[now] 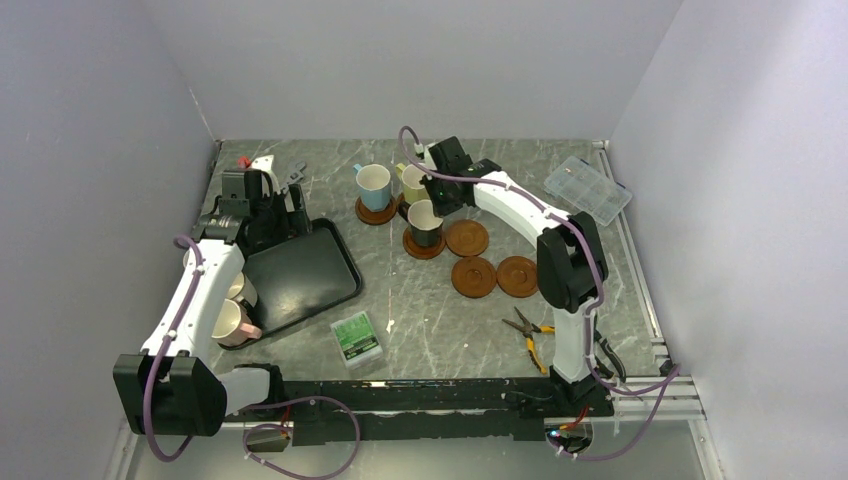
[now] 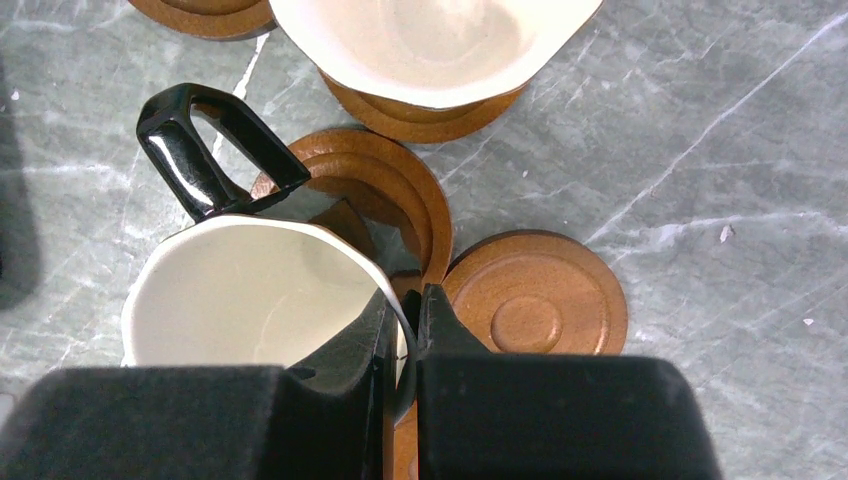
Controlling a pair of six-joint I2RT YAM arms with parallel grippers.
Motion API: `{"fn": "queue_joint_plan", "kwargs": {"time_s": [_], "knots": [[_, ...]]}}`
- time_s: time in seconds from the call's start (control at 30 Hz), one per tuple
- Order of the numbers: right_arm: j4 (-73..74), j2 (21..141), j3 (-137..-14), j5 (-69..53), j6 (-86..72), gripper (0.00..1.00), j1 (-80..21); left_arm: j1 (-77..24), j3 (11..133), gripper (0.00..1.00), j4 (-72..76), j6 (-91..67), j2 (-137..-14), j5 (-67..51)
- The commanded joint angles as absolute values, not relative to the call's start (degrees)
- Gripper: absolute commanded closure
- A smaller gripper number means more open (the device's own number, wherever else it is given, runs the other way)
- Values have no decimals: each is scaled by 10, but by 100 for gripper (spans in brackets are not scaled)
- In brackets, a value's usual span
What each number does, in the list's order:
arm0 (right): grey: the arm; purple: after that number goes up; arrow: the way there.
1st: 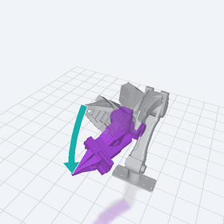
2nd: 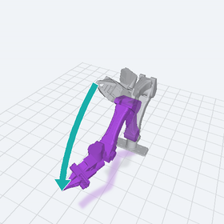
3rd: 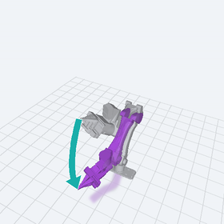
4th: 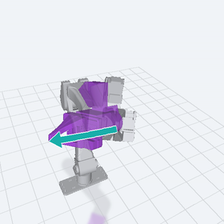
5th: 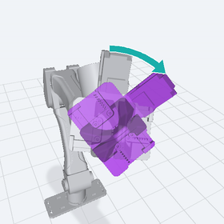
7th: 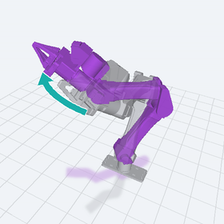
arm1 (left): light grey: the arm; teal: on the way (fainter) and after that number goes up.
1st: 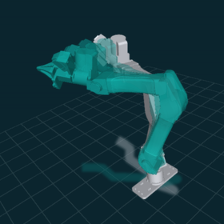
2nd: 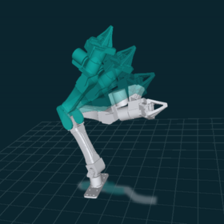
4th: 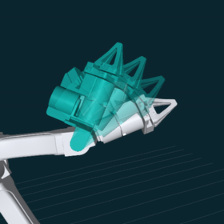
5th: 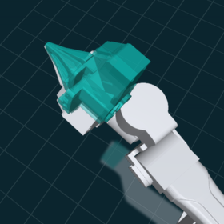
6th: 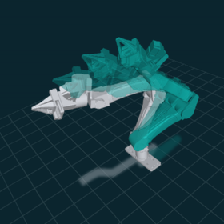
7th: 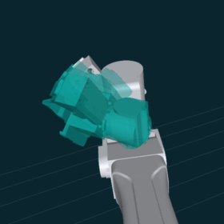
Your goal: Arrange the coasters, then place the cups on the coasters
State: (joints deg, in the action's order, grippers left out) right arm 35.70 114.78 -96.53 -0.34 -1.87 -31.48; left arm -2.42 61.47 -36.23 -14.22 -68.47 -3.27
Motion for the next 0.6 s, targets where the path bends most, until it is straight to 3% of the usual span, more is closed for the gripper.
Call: {"fn": "queue_joint_plan", "kwargs": {"time_s": [0.0,0.1,0.37,0.57], "knots": [[329,1147,-1007,-5,-14,100,-311,-20,621,10,-343,-132,-686,-48],[338,1153,-1013,-3,-16,100,-310,-19,621,10,-344,-132,-686,-50],[340,1150,-1019,-6,-15,60,-310,-18,617,10,-342,-133,-684,-54],[348,1135,-1026,-13,-16,42,-311,-18,604,10,-358,-166,-667,-38]]}}
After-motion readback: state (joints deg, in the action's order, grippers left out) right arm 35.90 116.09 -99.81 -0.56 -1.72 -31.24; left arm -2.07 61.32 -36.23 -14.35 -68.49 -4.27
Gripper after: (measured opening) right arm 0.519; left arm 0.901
